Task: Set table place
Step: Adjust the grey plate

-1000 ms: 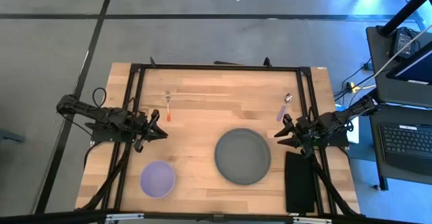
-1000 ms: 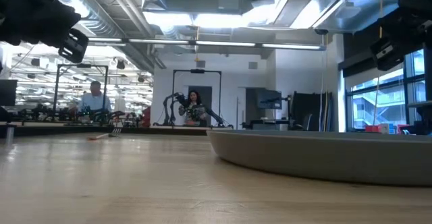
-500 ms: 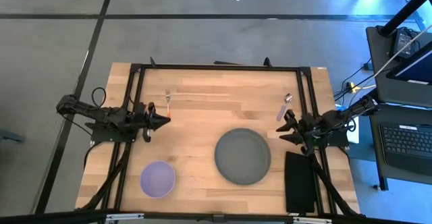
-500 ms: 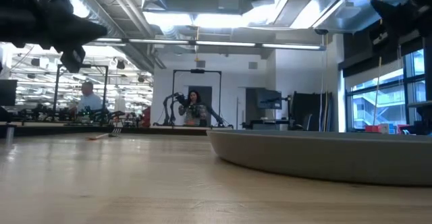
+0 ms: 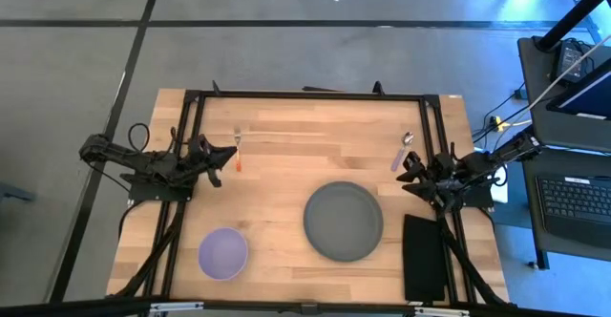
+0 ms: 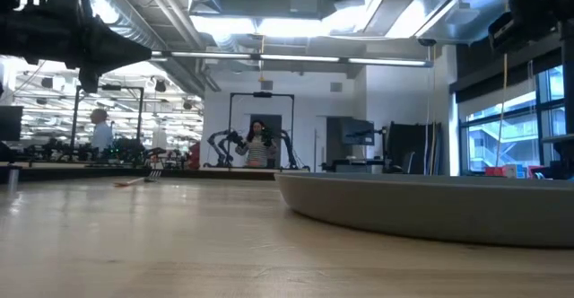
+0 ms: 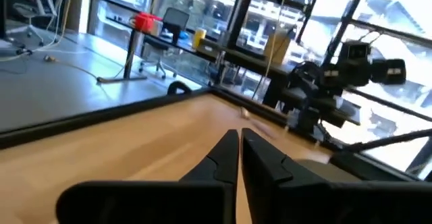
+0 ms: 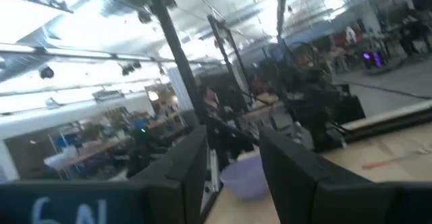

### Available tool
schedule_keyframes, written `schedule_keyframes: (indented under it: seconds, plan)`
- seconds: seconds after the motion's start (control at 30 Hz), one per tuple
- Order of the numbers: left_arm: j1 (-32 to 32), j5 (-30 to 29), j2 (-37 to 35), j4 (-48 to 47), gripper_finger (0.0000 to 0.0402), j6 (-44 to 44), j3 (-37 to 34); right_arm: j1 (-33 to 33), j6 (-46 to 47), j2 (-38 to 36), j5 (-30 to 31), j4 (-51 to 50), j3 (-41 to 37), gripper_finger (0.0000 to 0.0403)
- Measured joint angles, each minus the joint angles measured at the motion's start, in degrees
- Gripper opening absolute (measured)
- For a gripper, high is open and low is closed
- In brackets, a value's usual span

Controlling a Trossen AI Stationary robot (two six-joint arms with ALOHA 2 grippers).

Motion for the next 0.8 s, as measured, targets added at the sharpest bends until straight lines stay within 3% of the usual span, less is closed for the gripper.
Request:
schedule_keyframes:
  seconds: [0.2,0.33,0.57,0.7,0.8]
  plan:
    - [-0.02,8.26,0.03,-2.23,0.0028,-1.31,-0.02,0.00,-0.03,12.68,0.30,-7.44,10.96,0.0139]
    - [-0.02,8.40,0.00,-2.21,0.0030,-3.24,0.00,0.02,2.21,23.61,0.39,-21.36,23.50,0.0139]
    - [-0.01,8.53,0.02,-2.23,0.0026,2.27,0.00,0.00,15.27,39.52,1.33,-42.92,41.85,0.0139]
    - [-0.02,13.57,0.02,-2.21,0.0050,7.28,0.00,0.01,12.34,46.60,1.40,-49.51,47.01,0.0139]
    - [-0.02,13.84,0.02,-2.16,0.0077,7.87,0.00,-0.04,5.65,50.99,2.93,-49.27,48.31,0.0139]
